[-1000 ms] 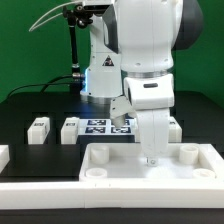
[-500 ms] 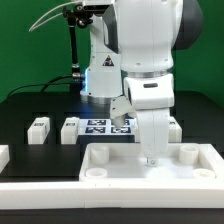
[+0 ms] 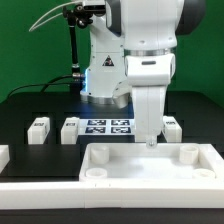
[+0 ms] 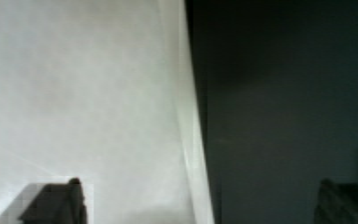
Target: Assemble desk
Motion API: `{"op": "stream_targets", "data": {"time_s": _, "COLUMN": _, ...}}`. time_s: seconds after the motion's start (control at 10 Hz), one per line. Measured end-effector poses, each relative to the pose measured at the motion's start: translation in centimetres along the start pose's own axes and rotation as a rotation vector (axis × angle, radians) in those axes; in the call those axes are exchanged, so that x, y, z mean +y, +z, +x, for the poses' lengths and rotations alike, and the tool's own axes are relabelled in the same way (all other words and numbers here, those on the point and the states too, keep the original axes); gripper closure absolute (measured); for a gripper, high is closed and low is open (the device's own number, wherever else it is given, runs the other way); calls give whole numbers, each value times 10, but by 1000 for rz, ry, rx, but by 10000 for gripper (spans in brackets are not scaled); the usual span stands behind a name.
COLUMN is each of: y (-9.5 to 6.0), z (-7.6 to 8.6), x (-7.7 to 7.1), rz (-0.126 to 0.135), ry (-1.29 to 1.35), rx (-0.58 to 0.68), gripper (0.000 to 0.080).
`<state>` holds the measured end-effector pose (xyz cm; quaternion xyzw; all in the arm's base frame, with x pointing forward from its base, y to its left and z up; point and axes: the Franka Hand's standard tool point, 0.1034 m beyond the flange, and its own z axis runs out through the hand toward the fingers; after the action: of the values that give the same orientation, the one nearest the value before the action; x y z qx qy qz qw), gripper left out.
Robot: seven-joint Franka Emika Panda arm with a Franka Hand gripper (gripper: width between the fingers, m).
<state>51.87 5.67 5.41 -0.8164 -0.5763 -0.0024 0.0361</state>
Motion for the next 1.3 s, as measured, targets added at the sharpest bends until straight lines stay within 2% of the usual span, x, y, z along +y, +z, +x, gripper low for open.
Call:
{"op": "stream_targets", "data": {"time_s": 0.1, "y": -5, "z": 8, "x": -11, "rz": -4, "ry": 160, "rx": -4, "gripper": 151}}
{"op": "stream_targets", "data": {"time_s": 0.2, "y": -1, "z": 15, "x": -22, "rz": 3, "ry": 252, "rx": -9, "gripper": 151}}
{"op": "stream_targets", "data": {"time_s": 0.8, "y": 4, "z": 23, "x": -28, "rz": 21, "ry": 699, "rx": -6, "gripper": 151}}
{"op": "stream_targets", "data": {"time_s": 1.0, "y": 4, "z": 37, "x": -48, "rz": 60, "ry": 1011, "rx": -86, "gripper": 151}}
{"op": "stream_targets", "data": {"time_s": 1.1, "y": 7, "z": 45, "x": -52, "rz": 58, "ry": 1096, "rx": -96, "gripper": 151}}
{"op": "stream_targets", "data": {"time_s": 1.2, "y": 12, "z": 47, "x": -53, "rz": 49, "ry": 1091, "rx": -75, "gripper": 151}}
{"op": "stream_targets", "data": {"time_s": 1.3, "y": 11, "z": 46, "x": -53, "rz": 52, "ry": 1082, "rx": -80, "gripper": 151}}
